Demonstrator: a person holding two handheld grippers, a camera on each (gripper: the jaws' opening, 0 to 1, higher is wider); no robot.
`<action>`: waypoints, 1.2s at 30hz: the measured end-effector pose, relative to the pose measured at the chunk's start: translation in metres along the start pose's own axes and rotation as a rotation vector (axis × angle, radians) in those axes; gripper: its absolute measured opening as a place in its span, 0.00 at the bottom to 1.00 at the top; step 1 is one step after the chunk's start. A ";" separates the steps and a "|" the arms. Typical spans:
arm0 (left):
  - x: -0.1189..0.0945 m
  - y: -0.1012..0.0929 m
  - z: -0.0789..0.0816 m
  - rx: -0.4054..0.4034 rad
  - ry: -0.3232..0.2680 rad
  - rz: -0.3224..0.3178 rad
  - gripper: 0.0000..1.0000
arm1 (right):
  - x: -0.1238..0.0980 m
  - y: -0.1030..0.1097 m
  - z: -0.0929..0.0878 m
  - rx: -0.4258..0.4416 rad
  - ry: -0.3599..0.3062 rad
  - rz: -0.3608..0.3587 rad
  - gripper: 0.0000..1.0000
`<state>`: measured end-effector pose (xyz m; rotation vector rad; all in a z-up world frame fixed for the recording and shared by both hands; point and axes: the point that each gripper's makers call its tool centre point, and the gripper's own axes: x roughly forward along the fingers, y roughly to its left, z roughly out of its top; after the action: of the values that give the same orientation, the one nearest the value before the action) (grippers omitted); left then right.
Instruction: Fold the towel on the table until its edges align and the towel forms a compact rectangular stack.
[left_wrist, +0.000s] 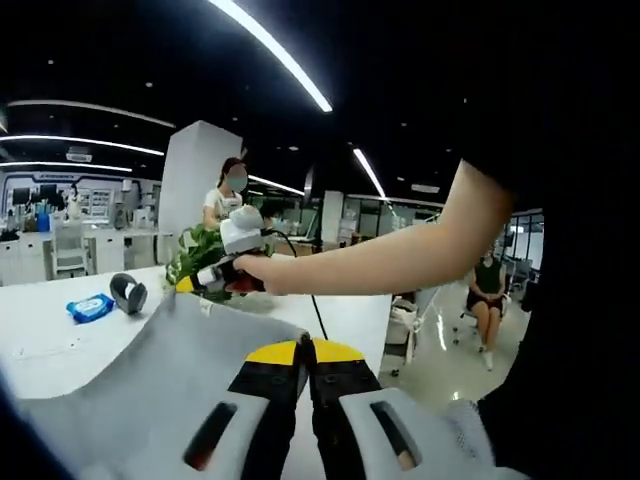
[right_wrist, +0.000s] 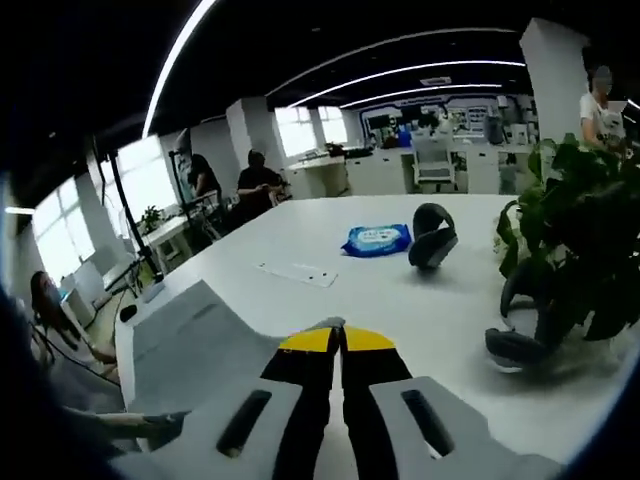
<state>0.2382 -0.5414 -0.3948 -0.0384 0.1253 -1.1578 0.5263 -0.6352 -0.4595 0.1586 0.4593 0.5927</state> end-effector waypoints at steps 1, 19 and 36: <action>0.001 -0.003 0.006 -0.003 -0.011 -0.005 0.03 | -0.006 -0.002 0.005 -0.020 0.003 -0.007 0.00; 0.048 -0.056 0.066 -0.081 -0.139 -0.210 0.03 | -0.077 -0.027 0.074 -0.126 -0.131 -0.108 0.00; 0.060 -0.062 0.090 -0.089 -0.178 -0.245 0.03 | -0.110 -0.053 0.090 -0.124 -0.160 -0.181 0.00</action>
<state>0.2158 -0.6249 -0.3043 -0.2406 0.0144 -1.3871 0.5140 -0.7425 -0.3533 0.0453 0.2771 0.4254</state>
